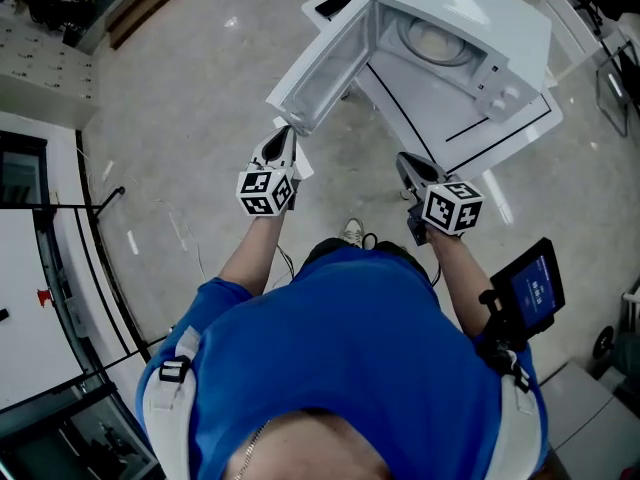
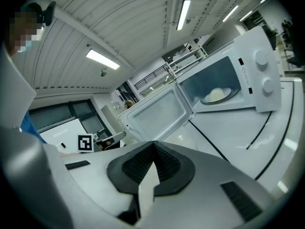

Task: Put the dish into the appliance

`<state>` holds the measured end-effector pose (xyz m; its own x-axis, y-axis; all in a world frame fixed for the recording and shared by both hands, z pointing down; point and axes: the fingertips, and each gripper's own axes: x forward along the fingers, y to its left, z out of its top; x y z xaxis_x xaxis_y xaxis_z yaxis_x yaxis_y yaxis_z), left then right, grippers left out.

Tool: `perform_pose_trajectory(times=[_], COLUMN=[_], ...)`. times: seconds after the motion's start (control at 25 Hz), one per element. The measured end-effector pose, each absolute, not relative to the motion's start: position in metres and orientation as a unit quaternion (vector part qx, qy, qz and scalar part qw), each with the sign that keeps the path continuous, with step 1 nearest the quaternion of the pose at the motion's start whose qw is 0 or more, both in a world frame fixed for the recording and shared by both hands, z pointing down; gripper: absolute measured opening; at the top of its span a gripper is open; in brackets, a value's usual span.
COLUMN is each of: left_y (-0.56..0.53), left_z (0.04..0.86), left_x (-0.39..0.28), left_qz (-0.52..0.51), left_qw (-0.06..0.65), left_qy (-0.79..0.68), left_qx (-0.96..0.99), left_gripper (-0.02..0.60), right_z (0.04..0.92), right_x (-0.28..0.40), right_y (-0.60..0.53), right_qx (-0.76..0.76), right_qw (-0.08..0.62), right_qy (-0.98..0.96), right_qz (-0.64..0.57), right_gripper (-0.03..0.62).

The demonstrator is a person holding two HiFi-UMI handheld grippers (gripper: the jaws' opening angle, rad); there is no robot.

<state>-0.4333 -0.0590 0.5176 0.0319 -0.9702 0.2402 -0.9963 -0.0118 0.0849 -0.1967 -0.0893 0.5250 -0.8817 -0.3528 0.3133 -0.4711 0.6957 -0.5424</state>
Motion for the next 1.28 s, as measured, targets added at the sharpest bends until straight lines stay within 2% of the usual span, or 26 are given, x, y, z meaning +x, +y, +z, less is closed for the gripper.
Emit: perform_pose_trajectory(times=[0.2, 0.24, 0.36, 0.76, 1.28], left_y=[-0.058, -0.059, -0.063, -0.051, -0.07], left_z=[0.521, 0.522, 0.524, 0.52, 0.518], left_x=[-0.463, -0.465, -0.465, -0.466, -0.367], left_qz=[0.072, 0.073, 0.076, 0.092, 0.108], left_qw=[0.107, 0.108, 0.107, 0.084, 0.057], left_qy=[-0.684, -0.678, -0.656, -0.608, -0.474], left_qx=[0.718, 0.723, 0.743, 0.784, 0.872], left_gripper=[0.016, 0.065, 0.12, 0.118, 0.118], right_z=[0.523, 0.523, 0.52, 0.516, 0.526], right_x=[-0.217, -0.22, -0.226, -0.247, -0.215], right_y=[-0.087, -0.086, -0.087, -0.072, -0.093], right_qx=[0.216, 0.217, 0.221, 0.249, 0.319], right_qw=[0.1, 0.1, 0.1, 0.09, 0.07], right_qy=[-0.919, -0.92, -0.919, -0.915, -0.889], right_qz=[0.314, 0.312, 0.309, 0.305, 0.32], right_gripper=[0.002, 0.002, 0.002, 0.002, 0.002])
